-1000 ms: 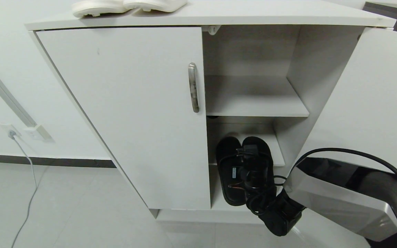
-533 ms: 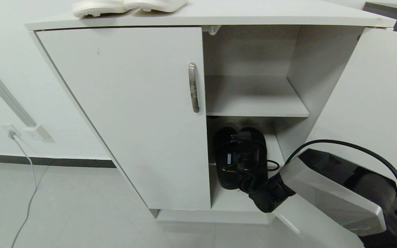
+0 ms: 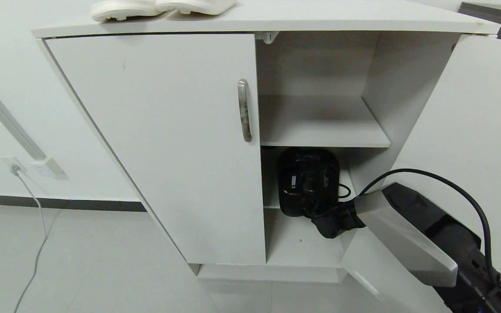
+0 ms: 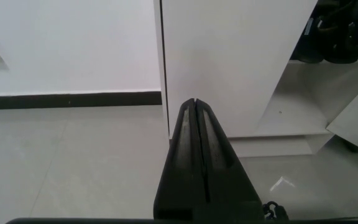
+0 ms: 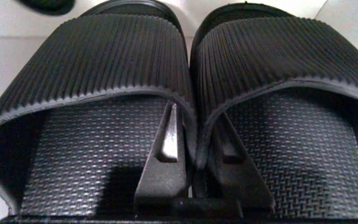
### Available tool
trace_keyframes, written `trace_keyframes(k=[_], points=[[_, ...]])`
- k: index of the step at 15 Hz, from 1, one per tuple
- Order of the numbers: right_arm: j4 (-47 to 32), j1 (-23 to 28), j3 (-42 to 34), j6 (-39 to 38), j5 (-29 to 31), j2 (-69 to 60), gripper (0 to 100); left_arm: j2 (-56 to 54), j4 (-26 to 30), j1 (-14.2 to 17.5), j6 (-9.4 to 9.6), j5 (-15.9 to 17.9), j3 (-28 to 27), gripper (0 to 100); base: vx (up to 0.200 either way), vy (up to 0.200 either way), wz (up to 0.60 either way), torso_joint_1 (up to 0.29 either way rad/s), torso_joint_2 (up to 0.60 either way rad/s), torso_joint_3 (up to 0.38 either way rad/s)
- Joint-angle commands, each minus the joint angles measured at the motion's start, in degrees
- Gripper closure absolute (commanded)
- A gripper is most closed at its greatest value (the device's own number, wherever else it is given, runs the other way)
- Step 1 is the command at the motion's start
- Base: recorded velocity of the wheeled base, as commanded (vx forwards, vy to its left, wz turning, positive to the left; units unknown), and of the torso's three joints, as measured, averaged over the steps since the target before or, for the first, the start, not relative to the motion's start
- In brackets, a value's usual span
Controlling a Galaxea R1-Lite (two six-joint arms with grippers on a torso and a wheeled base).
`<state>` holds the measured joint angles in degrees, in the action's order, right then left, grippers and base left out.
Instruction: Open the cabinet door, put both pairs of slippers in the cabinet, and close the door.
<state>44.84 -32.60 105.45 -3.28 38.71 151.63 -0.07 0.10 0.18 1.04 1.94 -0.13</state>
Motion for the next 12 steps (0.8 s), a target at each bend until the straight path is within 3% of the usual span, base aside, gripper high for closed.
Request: trace_keyframes(k=[1,12], points=[[-0.98,0.69,3.54,-0.06,-0.03,2.27,100,0.07,-0.01,-0.01,-0.07,0.00,0.05,100,0.000,0.000,0.00,0.000,0.00,0.000],[-3.35,1.92,6.35,-0.15,-0.03,4.03,100,0.07,-0.01,-0.01,-0.07,0.00,-0.04,100,0.000,0.000,0.00,0.000,0.00,0.000]])
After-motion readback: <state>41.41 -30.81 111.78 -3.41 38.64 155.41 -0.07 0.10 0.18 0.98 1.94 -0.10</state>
